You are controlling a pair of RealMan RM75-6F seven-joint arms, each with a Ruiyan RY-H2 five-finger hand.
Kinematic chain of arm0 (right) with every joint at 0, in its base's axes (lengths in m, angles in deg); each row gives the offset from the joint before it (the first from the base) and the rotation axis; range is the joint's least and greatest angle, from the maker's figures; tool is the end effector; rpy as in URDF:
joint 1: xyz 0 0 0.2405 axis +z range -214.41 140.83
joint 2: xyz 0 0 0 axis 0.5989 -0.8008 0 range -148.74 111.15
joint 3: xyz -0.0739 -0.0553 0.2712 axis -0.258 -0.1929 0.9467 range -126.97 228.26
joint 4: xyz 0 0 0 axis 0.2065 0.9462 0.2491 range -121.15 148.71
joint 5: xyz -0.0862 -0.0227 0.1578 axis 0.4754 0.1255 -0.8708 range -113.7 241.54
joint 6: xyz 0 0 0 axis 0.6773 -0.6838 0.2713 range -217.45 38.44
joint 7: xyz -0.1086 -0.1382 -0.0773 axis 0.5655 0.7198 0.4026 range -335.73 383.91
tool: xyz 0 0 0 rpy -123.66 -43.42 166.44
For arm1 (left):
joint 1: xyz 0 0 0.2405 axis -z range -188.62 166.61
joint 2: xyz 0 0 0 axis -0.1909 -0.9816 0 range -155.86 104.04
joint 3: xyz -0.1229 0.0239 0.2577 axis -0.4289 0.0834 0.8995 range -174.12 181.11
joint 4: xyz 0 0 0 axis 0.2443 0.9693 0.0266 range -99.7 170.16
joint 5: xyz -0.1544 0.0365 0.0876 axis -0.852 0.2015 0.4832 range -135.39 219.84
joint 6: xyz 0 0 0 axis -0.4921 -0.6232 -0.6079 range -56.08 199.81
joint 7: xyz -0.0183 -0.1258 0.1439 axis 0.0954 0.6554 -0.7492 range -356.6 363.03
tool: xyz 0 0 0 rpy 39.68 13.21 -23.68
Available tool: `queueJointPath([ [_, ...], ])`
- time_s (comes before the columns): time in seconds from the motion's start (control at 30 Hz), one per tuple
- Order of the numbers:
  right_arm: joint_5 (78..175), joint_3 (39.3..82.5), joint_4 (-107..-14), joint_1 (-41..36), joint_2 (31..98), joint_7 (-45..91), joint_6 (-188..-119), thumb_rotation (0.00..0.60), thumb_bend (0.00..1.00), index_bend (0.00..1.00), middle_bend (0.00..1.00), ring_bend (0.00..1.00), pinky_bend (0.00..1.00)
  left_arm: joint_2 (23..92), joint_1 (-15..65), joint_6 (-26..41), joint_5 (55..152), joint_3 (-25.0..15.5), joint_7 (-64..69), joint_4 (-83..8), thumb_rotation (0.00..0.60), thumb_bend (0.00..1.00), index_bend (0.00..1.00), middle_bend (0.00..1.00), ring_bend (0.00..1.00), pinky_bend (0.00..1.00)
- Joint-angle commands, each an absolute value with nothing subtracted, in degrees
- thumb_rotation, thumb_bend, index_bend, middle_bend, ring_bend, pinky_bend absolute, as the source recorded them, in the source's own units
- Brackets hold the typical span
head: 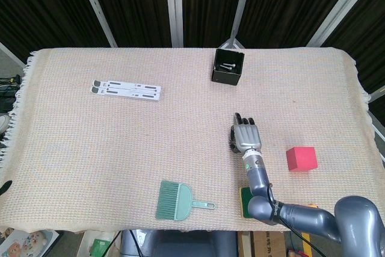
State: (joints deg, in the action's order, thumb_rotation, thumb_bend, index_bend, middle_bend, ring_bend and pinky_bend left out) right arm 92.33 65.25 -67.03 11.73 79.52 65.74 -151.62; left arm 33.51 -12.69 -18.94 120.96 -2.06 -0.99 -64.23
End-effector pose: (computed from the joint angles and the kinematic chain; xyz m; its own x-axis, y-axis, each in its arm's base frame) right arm -0.1875 -0.4228 -0.0417 0.4179 -0.3768 0.8267 -0.8939 -0.0080 0.4482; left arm -0.3422 0.1951 0.2496 0.4294 -0.0832 0.8993 0.8893 0.2126 -0.4050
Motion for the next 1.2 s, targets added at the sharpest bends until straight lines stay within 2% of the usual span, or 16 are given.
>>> queueJointPath([
  [0.03,92.6,65.3,-67.0,11.8,79.7,65.7,-151.6,0.600,0.31,0.56,0.07,0.15,0.11,33.5,-12.7,-19.0,120.9,-2.1,-1.0,-64.2,0.600,0.24,0.12,0.00,0.00,0.00],
  [1.2,91.8,66.4,-67.5,12.4,79.2,66.2,-151.3,0.600,0.35,0.63,0.07,0.17,0.12,33.7,-12.4,-18.6,120.5,-2.1,-1.9,-64.4,0.600,0.24,0.12,0.00,0.00,0.00],
])
